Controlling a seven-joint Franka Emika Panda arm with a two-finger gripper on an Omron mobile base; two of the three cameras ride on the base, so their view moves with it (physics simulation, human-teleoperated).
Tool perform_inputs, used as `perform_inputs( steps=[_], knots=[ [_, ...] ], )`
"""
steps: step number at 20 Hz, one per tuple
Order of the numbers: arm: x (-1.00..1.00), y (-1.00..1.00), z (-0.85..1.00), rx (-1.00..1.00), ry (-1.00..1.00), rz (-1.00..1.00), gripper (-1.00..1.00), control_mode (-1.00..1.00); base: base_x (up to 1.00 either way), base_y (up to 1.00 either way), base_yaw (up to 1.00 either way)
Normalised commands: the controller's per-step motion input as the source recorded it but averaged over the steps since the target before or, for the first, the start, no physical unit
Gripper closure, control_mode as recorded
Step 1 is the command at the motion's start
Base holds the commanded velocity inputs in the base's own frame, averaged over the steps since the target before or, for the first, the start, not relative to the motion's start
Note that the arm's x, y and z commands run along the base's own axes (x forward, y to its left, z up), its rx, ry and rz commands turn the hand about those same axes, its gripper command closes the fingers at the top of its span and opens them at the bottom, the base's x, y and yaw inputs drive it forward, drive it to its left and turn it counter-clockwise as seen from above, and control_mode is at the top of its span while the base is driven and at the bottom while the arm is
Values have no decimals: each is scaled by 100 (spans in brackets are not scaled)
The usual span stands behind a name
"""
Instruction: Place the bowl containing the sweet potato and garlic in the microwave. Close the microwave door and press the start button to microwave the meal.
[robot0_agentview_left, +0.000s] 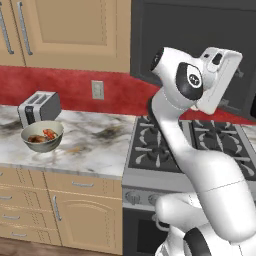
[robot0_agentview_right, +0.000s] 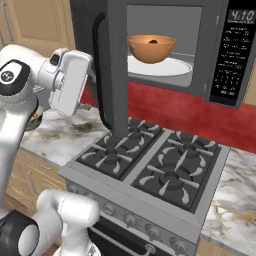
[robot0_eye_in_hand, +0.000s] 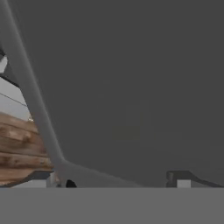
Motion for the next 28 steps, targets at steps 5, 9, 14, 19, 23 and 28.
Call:
perform_inputs(
  steps=[5,9,14,19,23,28],
  knots=[
    [59,-40,-13,15,-4,24,-100,-100,0,0,0],
    [75,-31,-12,13,-7,25,-100,-100,0,0,0],
    [84,-30,-20,13,-12,28,-100,-100,0,0,0],
    [87,-33,-25,13,-14,29,-100,-100,0,0,0],
    [91,-28,-25,6,-13,25,-100,-100,0,0,0],
    [90,-15,-10,2,-12,19,-100,-100,0,0,0]
  ],
)
